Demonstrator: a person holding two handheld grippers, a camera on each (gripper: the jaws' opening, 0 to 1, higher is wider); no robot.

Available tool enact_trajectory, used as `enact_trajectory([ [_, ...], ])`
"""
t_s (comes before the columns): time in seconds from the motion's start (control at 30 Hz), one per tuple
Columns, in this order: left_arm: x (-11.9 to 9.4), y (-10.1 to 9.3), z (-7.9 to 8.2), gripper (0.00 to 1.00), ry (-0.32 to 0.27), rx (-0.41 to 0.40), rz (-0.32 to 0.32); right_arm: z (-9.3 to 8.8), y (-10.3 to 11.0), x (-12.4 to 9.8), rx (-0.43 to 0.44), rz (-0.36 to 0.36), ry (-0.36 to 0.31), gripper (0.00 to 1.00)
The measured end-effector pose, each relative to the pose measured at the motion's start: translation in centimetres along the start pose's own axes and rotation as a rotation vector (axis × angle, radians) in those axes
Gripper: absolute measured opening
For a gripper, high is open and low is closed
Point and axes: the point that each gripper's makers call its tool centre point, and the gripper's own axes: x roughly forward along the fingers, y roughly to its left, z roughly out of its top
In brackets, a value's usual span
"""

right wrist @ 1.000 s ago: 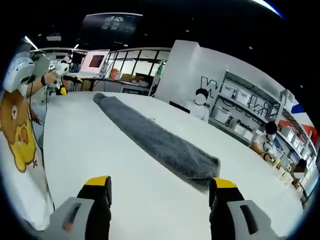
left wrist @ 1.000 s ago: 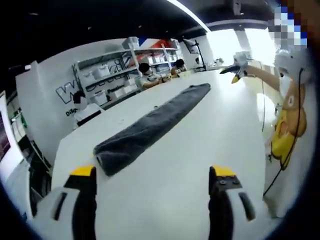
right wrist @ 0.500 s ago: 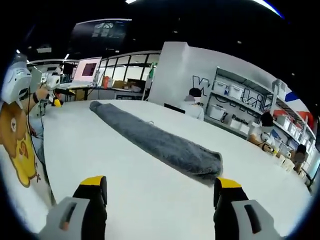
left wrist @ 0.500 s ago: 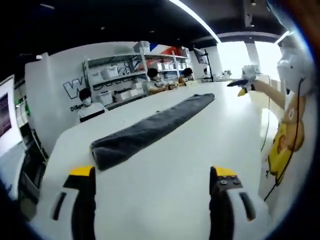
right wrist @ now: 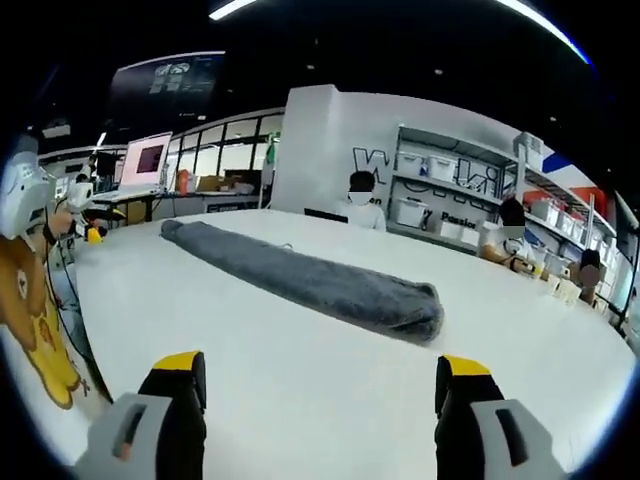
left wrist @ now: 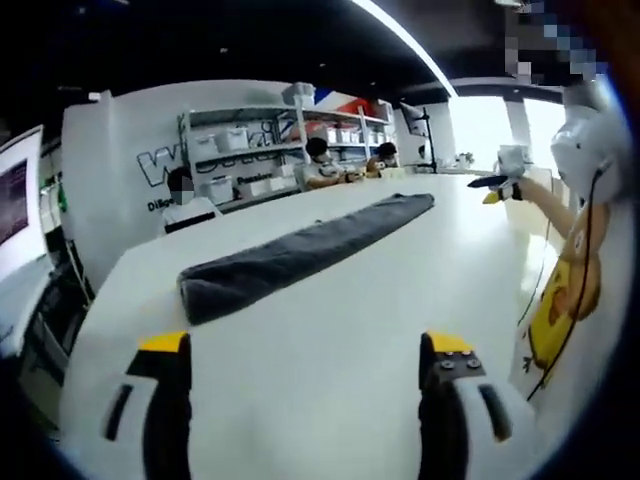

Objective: Fold the towel on the table until its edges align and the towel forms a compact rectangular stack.

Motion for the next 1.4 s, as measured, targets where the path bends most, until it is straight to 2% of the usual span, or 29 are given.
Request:
enact_trajectory([
  [0.17, 0.1, -0.3, 0.6, 0.99, -0.03, -0.018, 0.016, -0.6, 1.2, 0.8, 0.012, -0.011, 0.03, 0.99],
  [0.27, 0.2, -0.8, 0.2, 0.99, -0.009, -0.014, 0.008, -0.6, 1.2, 0.7, 0.016, -0.032, 0.035, 1.0],
  [0.33, 0.2, -0.7, 0.1, 0.99, -0.012, -0.029, 0.019, -0.3, 1.1, 0.5, 0.072, -0.051, 0.012, 1.0],
  [0.47, 0.2, -0.2, 0.1, 0.99, -0.033, -0.066, 0.047, 0.6, 0.4, 0.5, 0.064, -0.088, -0.028, 0.99],
  [0.87, 0.5, -0.3, 0.1, 0.99, -0.029, -0.077, 0.06, 2.3, 0.2, 0.5, 0.06, -0.064, -0.071, 0.99],
  [1.2, 0.8, -0.7, 0.2, 0.99, -0.021, -0.071, 0.039, 1.7, 0.3, 1.0, 0.08, -0.052, -0.053, 0.99],
  [1.4, 0.8, -0.7, 0.2, 0.99, -0.014, -0.07, 0.035, 1.3, 0.7, 1.5, 0.062, -0.02, -0.015, 0.98],
])
